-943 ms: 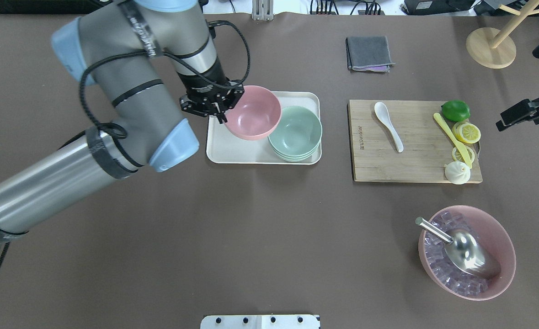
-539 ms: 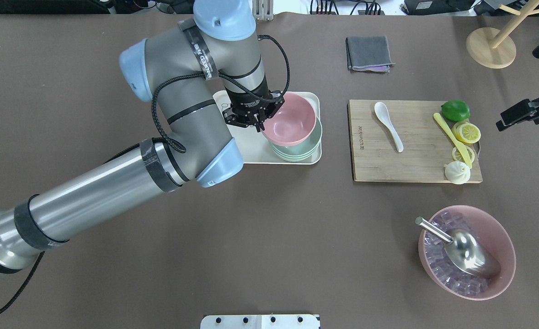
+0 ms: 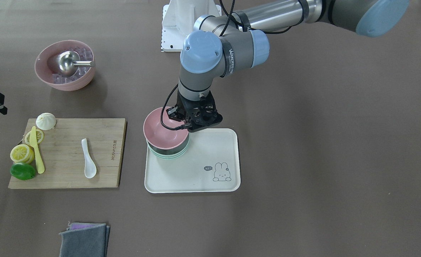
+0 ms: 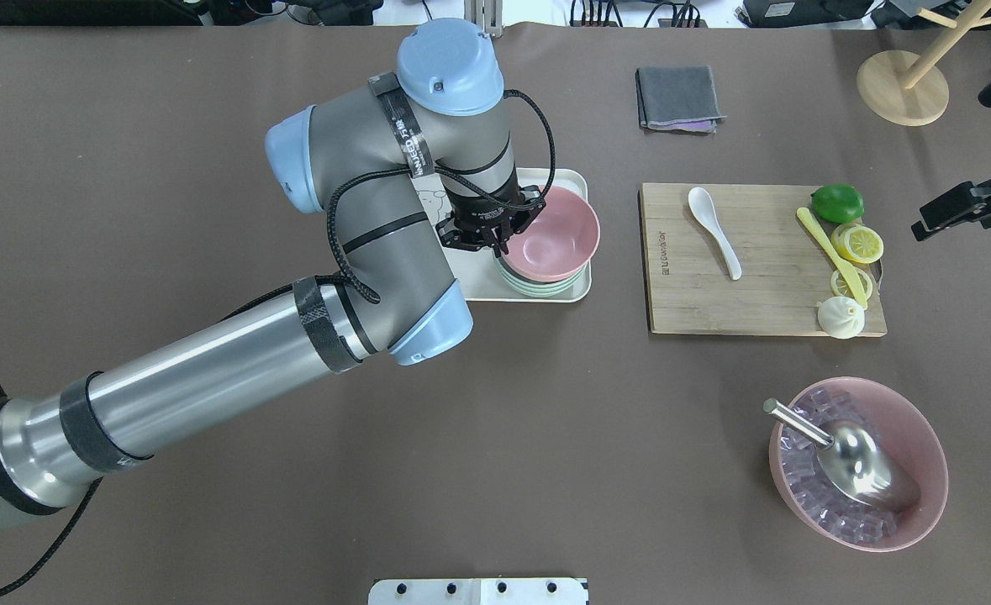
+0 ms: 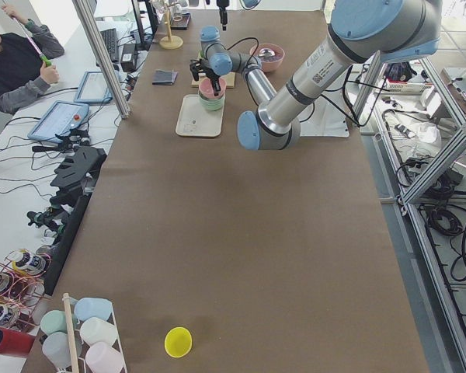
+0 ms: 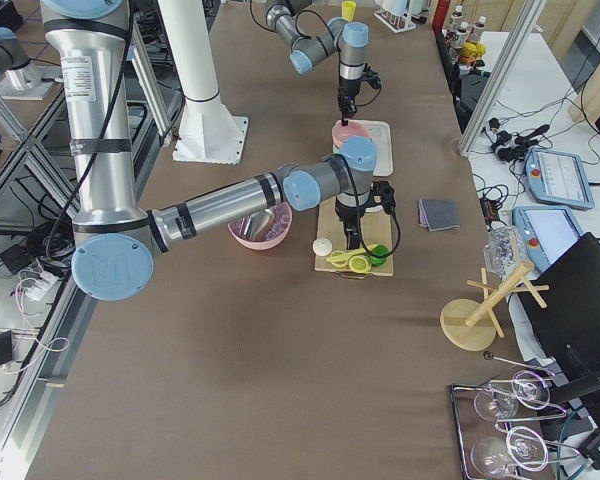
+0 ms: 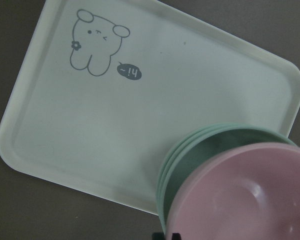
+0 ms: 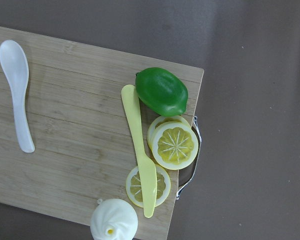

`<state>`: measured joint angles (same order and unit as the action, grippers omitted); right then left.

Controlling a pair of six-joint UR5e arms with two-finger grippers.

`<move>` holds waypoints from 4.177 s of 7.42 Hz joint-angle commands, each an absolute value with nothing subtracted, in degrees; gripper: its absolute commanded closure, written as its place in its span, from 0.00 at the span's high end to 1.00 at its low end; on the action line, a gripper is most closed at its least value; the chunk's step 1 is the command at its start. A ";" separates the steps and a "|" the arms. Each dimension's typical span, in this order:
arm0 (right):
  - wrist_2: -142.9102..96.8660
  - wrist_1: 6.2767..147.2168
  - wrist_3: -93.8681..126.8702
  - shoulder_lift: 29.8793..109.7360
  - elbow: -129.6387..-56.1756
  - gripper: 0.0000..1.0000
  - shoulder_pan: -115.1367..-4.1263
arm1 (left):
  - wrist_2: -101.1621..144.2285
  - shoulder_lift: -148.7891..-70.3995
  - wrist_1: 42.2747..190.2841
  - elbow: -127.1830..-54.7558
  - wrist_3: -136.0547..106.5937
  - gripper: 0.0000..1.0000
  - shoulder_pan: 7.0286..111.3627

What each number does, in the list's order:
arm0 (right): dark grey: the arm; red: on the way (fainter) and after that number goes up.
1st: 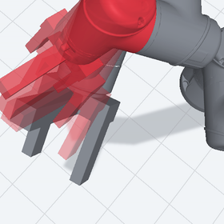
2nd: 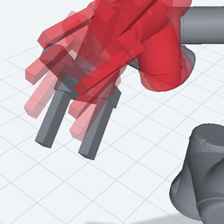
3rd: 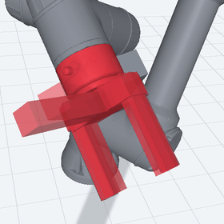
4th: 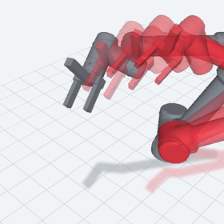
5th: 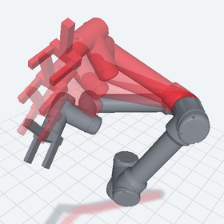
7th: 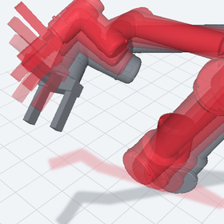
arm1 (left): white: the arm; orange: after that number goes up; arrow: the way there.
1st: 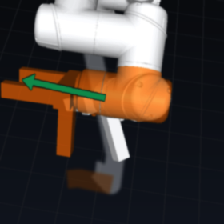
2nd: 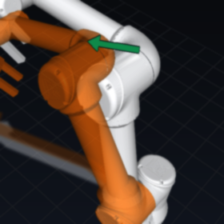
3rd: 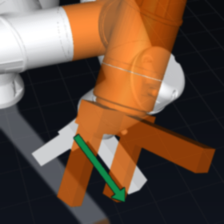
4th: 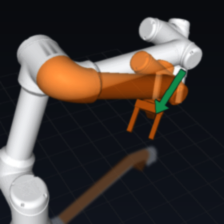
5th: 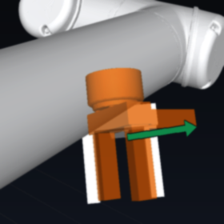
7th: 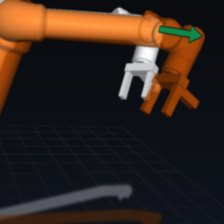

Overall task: Stack pink bowl on green and place spoon
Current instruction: 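Lower the pink bowl into the green bowl and open the left gripper, then withdraw the left arm while the right gripper moves toward the cutting board, then lower the right gripper onto the white spoon and grasp its handle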

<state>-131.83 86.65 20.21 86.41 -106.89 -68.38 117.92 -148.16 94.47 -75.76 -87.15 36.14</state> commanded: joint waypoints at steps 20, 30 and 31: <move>-129.21 86.66 20.21 78.32 -106.61 1.00 -63.82 | 126.26 -109.21 65.21 -112.60 -15.15 0.99 69.99; -121.73 77.43 31.35 71.02 -96.50 1.00 -48.70 | 131.04 -92.81 65.92 -100.99 9.67 0.99 89.90; -120.25 77.17 32.16 71.19 -96.42 1.00 -47.91 | 131.04 -92.90 66.27 -100.90 9.67 0.99 89.91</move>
<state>-121.44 77.89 30.43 71.11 -96.76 -48.92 131.02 -92.86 65.96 -101.25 9.65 89.39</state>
